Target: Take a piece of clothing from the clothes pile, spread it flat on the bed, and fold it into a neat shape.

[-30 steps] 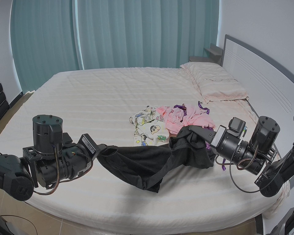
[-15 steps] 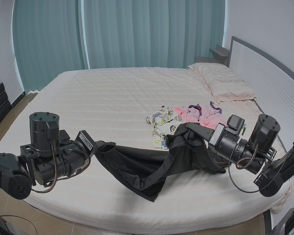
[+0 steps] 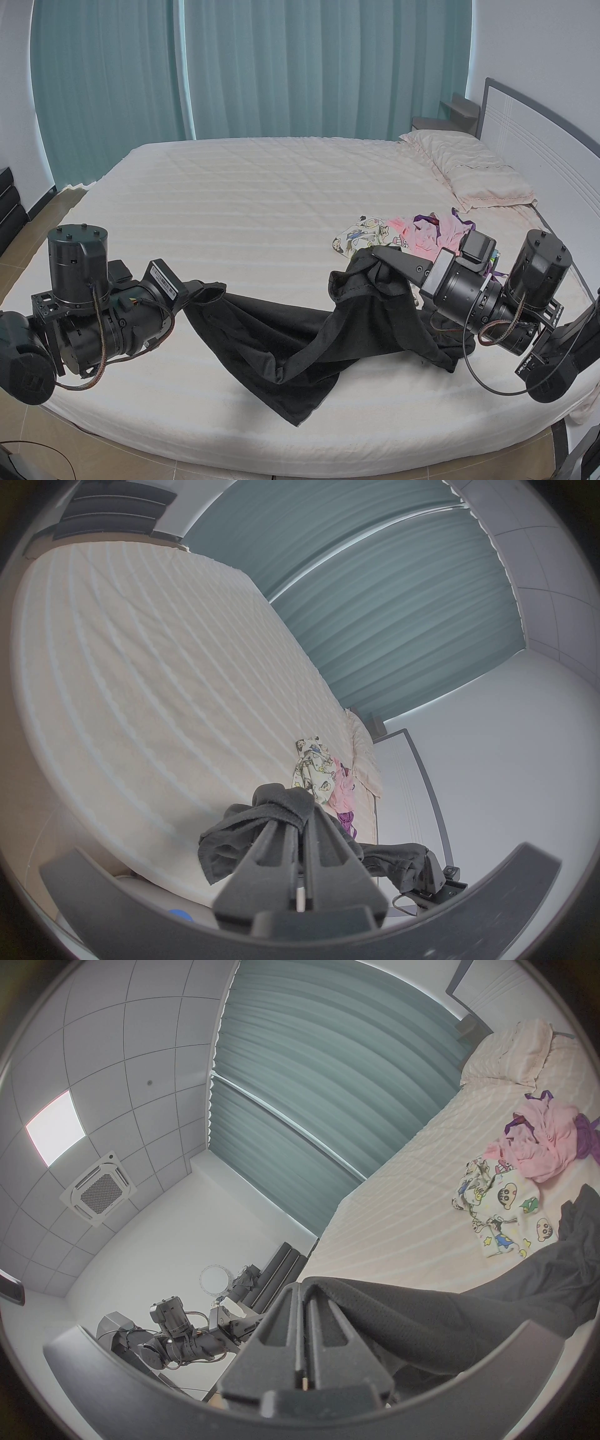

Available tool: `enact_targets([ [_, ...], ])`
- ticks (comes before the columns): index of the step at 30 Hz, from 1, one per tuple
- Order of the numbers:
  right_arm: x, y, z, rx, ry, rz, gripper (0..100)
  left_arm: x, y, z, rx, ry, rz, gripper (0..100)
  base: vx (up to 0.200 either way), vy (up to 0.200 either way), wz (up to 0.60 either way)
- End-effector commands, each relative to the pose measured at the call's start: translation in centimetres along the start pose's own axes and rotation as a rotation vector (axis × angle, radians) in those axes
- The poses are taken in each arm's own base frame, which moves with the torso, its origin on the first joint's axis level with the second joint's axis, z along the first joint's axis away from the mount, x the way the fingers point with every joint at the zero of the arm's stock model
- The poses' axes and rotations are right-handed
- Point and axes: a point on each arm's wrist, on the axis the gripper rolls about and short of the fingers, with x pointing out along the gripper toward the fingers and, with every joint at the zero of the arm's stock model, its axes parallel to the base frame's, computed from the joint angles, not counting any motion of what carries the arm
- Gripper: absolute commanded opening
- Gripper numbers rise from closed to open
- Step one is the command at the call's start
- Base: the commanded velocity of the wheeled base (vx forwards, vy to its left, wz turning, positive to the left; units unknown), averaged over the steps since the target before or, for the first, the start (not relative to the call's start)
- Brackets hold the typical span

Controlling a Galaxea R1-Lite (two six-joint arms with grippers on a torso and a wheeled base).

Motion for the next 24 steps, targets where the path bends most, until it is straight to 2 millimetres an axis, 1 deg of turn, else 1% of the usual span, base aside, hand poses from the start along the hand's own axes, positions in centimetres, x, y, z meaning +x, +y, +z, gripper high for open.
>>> enact_targets([
  [1, 0.05, 0.17, 0.08, -0.001, -0.003, 0.007, 0, -0.27, -0.11, 0.23, -0.003, -0.009, -0.009, 0, 0.000, 0.200, 0.00],
  [6, -0.12, 0.54, 0.31, -0.005, -0.011, 0.018, 0, -0.40, -0.23, 0.52, -0.006, -0.020, -0.015, 0, 0.000, 0.200, 0.00],
  [13, -0.12, 0.54, 0.31, -0.005, -0.011, 0.018, 0, -0.51, -0.16, 0.69, -0.009, -0.025, -0.015, 0, 0.000, 0.200, 0.00],
  [21, -0.58, 0.93, 0.78, -0.011, -0.027, 0.025, 0, -0.54, -0.03, 0.88, -0.012, -0.034, -0.010, 0, 0.000, 0.200, 0.00],
  [24, -0.83, 0.56, 0.97, -0.011, -0.033, 0.010, 0, -0.55, 0.14, 0.82, -0.012, -0.031, -0.005, 0, 0.000, 0.200, 0.00],
])
